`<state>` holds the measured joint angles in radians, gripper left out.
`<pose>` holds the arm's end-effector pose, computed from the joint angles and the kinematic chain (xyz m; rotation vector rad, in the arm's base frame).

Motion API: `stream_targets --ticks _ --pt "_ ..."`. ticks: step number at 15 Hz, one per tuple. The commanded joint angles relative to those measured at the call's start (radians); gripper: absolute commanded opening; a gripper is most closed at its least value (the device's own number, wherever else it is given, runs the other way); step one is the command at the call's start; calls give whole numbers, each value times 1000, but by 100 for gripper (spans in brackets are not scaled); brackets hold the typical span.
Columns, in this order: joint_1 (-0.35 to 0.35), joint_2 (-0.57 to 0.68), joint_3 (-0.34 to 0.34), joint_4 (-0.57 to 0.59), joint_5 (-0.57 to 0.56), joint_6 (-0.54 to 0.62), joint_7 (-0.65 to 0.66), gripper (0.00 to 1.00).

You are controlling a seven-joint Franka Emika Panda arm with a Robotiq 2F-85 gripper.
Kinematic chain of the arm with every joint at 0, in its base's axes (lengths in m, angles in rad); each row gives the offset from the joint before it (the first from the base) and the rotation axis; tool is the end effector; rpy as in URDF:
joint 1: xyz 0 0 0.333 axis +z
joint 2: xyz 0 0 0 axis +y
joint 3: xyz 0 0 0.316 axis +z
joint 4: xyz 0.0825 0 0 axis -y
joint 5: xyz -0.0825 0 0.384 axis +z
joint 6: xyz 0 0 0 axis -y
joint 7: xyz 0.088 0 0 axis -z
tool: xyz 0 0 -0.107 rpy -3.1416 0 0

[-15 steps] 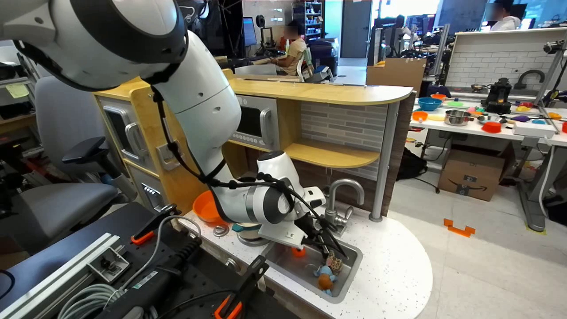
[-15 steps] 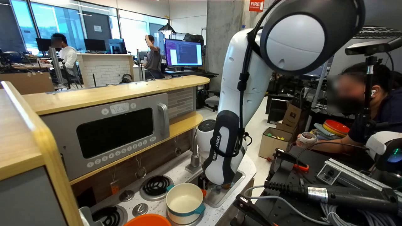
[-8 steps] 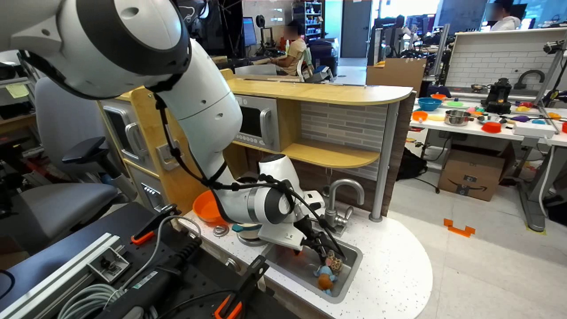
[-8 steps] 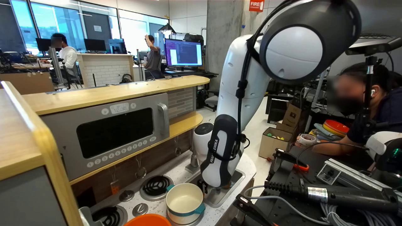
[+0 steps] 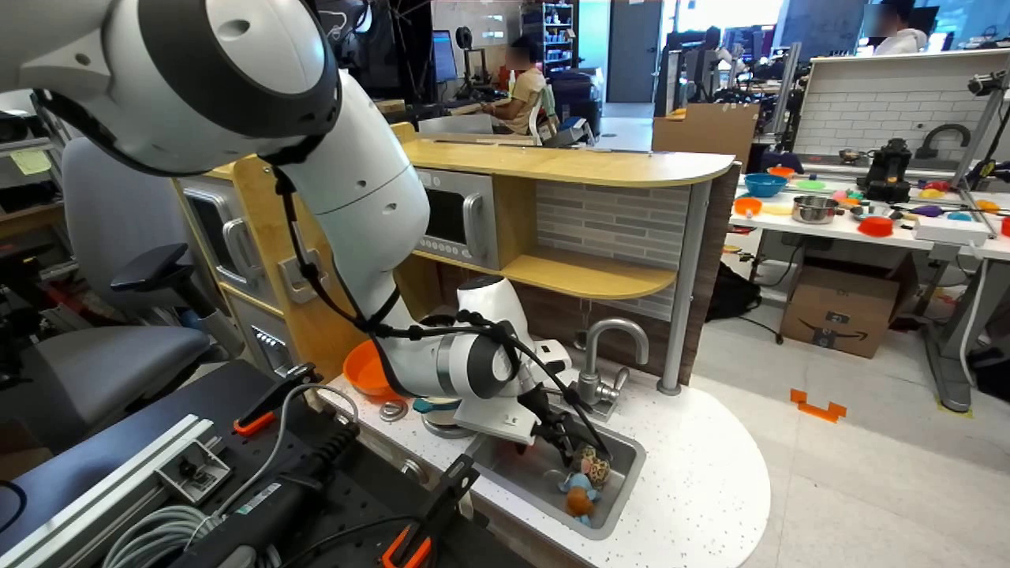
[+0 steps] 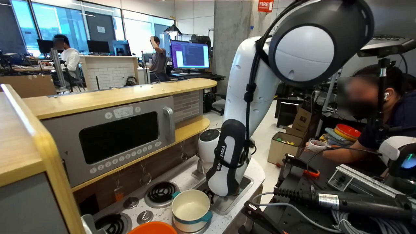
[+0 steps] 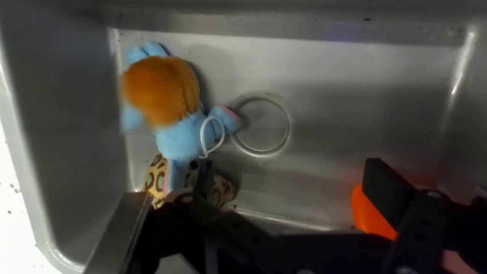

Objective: Pick the blue and brown object in the sink and put it in the pot on the stove

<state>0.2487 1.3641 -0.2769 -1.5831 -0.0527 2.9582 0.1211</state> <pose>0.5874 -0.0136 -0.1287 2.8594 0.1771 0.0797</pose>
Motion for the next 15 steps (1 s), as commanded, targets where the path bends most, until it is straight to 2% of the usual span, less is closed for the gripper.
stream_targets --ticks 1,4,9,15 --pt "-17 -3 45 11 -22 -25 -26 100" --pt "-44 -18 62 -2 -24 -26 -49 100" --pt "-128 -52 108 -43 -27 -41 -113 100" --pt "-163 -94 102 -103 -21 -41 -125 100"
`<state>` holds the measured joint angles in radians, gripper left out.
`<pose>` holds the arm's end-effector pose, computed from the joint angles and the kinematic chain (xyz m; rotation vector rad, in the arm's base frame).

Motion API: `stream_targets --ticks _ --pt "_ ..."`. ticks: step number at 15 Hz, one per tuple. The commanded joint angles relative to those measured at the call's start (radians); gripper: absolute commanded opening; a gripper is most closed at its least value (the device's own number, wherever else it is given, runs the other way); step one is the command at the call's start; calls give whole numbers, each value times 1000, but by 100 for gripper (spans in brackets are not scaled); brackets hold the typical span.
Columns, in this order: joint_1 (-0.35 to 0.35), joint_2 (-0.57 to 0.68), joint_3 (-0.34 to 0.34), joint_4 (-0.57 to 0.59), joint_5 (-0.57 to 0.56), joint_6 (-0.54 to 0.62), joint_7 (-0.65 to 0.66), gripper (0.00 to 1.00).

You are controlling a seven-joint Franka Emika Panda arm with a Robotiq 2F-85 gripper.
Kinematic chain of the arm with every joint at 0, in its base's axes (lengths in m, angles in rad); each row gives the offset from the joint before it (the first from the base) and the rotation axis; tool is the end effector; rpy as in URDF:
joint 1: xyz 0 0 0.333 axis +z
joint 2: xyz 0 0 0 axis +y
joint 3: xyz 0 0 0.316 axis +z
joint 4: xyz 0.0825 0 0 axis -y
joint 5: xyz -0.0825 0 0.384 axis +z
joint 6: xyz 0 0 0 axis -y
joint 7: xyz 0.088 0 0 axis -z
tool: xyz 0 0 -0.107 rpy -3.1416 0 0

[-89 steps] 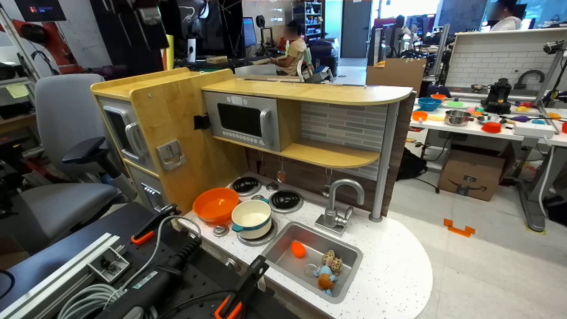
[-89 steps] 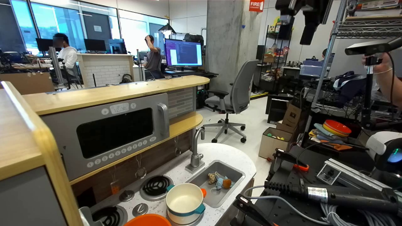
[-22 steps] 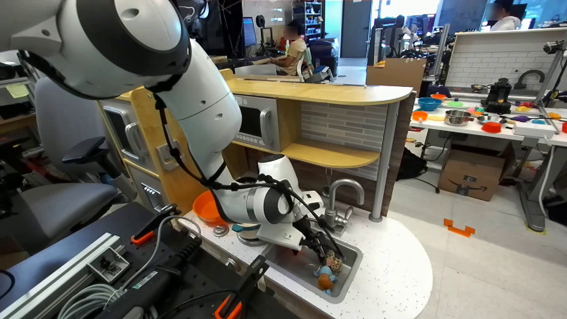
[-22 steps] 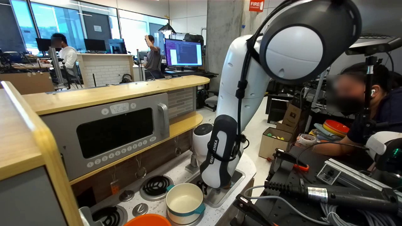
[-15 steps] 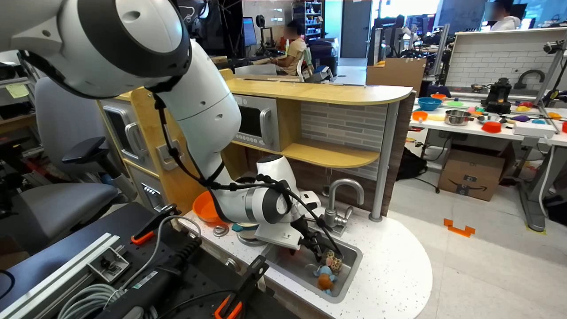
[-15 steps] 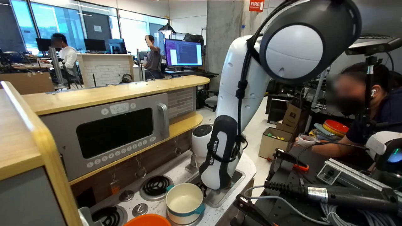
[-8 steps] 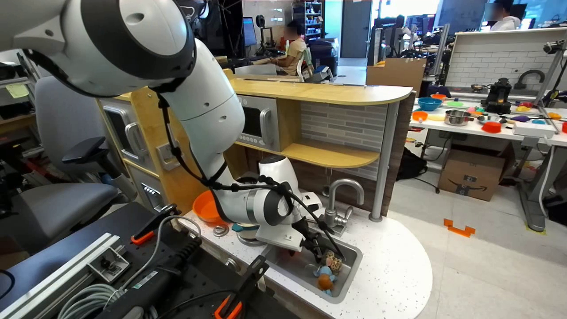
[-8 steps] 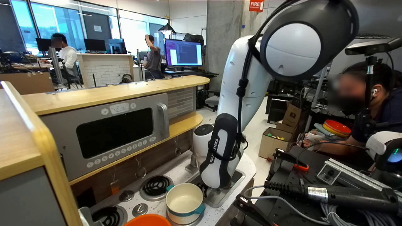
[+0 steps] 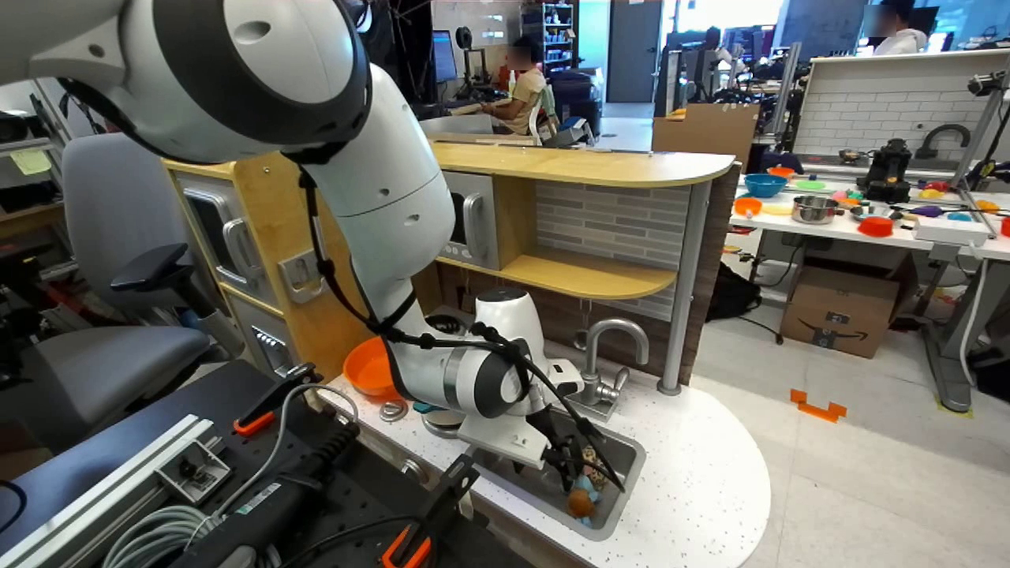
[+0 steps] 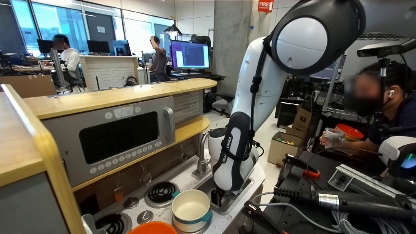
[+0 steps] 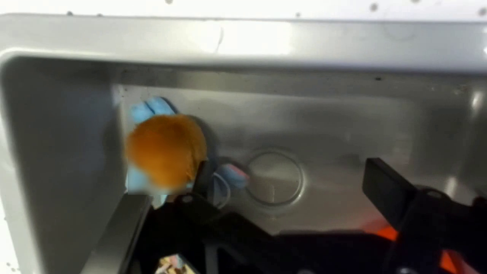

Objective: Pick the blue and brown object in the sink and put it in the pot on the stove

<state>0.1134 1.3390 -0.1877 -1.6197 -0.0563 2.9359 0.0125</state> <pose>0.5692 -0.0435 -0.1368 2.9426 0.1632 -0.0234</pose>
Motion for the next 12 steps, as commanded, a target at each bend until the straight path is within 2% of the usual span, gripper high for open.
stream_targets --ticks 1,7,12 --pt "-30 -82 10 -80 -16 -15 -14 100" --pt "-37 -157 -3 -152 -16 -17 -9 100" --pt "-40 -156 -42 -142 -14 -54 7 100"
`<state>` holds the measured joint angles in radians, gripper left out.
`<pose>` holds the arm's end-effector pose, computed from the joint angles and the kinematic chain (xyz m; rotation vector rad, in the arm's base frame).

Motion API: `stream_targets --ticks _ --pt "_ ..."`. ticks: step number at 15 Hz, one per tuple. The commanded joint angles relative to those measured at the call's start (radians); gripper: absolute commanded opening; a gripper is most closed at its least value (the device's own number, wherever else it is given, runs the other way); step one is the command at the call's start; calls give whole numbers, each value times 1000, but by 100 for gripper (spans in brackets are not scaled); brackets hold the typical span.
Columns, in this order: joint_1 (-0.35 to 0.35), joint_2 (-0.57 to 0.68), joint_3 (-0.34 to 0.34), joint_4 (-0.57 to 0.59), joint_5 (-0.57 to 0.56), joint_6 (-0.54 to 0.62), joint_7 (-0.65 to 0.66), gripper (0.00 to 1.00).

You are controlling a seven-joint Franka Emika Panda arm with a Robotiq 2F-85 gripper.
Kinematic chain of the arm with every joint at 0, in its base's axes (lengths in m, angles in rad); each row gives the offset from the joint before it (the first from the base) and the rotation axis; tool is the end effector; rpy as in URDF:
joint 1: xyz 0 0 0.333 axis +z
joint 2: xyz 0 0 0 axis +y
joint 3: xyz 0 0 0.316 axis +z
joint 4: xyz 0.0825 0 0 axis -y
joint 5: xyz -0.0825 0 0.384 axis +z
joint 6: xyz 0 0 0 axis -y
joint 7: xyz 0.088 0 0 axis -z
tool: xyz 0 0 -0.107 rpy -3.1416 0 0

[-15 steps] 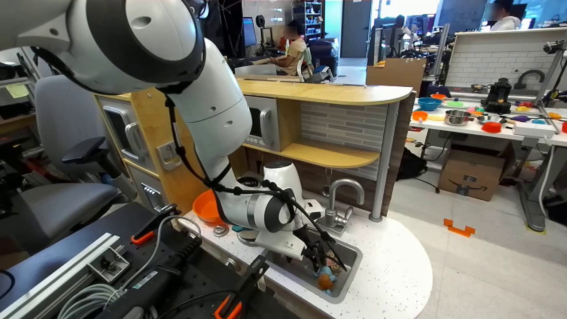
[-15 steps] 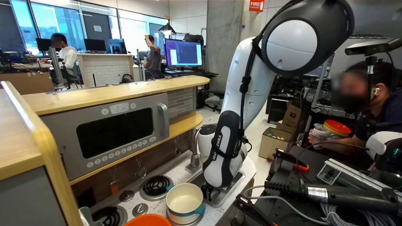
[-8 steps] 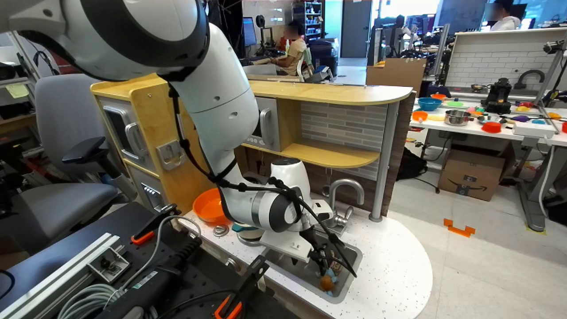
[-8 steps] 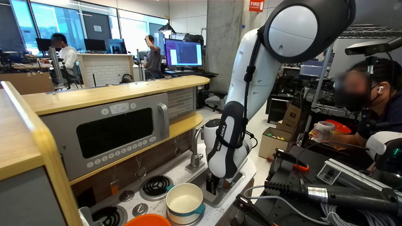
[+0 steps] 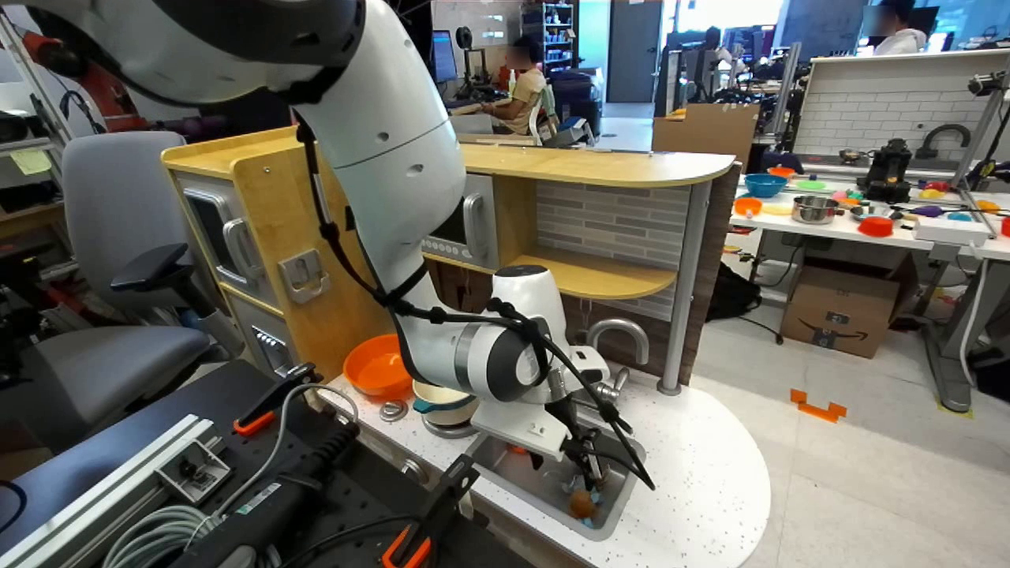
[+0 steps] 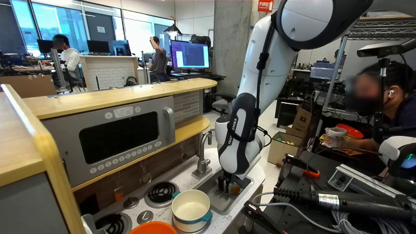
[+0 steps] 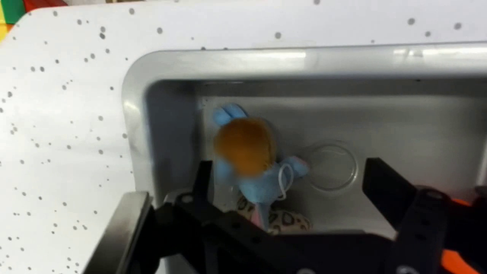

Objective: Pick the blue and brown object in the sink and put it in the pot on the stove

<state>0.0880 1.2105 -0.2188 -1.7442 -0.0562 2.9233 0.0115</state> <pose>0.5660 -0.0790 -0.0917 2.9241 0.0744 -0.0391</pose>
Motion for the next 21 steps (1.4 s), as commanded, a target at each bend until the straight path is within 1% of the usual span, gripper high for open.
stream_targets --ticks 1,3,6,16,19,21 --pt "-20 -21 -14 -9 -15 -54 7 100" --pt "-24 -10 -24 3 -15 -76 12 100" --pt "-38 0 -19 15 -20 -97 3 100" --pt "-61 -24 42 3 -21 -112 -35 100" --pt "-86 -31 63 4 -20 -119 -57 100" --pt "-98 -24 64 18 -18 -128 -61 100"
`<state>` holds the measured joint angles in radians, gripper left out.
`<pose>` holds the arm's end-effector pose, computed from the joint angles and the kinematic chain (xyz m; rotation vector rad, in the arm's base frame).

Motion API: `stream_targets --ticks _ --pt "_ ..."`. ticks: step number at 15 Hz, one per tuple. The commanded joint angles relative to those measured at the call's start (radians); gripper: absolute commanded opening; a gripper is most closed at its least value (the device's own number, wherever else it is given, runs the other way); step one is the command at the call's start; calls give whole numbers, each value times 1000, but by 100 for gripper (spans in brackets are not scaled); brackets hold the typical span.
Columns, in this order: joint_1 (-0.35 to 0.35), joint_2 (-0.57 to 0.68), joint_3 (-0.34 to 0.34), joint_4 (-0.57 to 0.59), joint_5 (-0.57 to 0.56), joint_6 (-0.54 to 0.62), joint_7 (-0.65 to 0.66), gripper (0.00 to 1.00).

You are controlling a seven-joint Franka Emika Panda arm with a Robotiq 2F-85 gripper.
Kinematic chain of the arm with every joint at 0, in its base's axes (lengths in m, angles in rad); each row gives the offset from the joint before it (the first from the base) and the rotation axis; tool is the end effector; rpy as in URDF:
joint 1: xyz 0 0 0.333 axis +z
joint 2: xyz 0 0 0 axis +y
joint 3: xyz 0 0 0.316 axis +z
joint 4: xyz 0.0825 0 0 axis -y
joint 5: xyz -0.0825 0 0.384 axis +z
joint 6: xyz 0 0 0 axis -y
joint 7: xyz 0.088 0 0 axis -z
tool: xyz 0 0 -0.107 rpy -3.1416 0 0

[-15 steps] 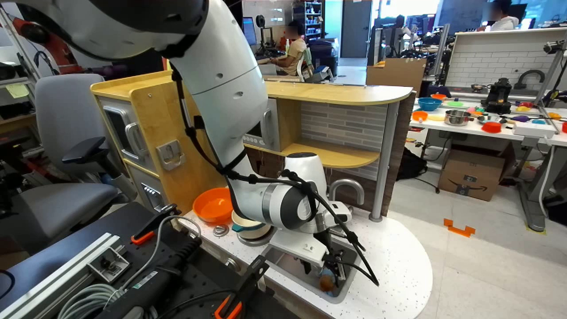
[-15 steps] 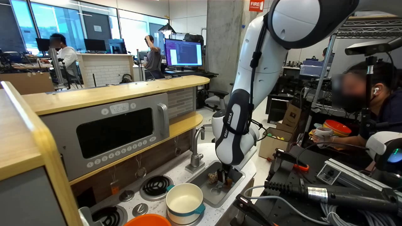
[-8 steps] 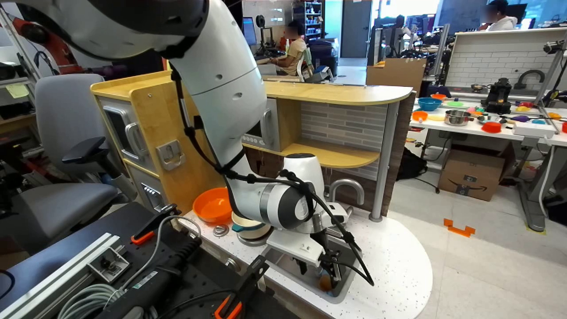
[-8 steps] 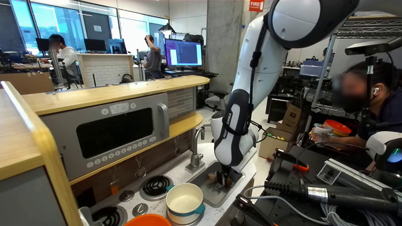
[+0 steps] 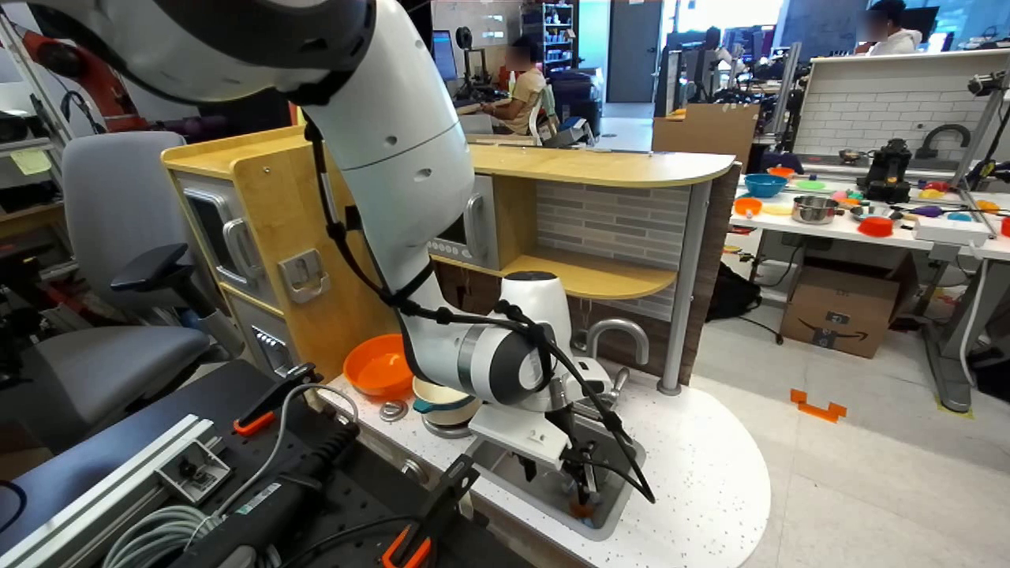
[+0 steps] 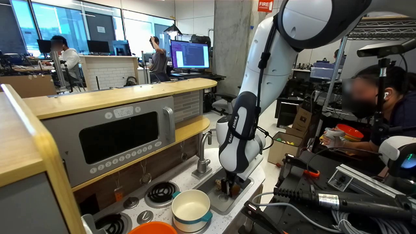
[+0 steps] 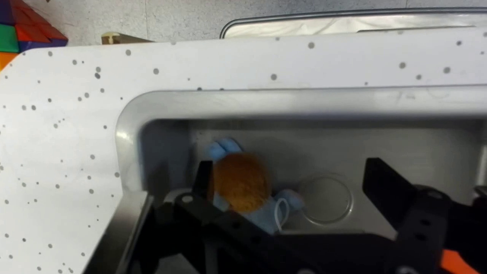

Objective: Pick the blue and brown object in the sink and put it in the pot on the stove

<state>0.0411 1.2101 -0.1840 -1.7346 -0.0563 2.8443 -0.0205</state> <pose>0.5581 -0.0858 -0.0993 2.9535 0.0627 -0.1532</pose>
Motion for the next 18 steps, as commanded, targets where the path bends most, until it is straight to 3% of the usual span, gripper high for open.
stream_targets --ticks 1,11,18 --pt "-58 -19 31 16 -17 -59 -32 100" --pt "-75 30 61 96 -54 -159 -89 100" --pt "-89 66 54 151 -54 -161 -86 100"
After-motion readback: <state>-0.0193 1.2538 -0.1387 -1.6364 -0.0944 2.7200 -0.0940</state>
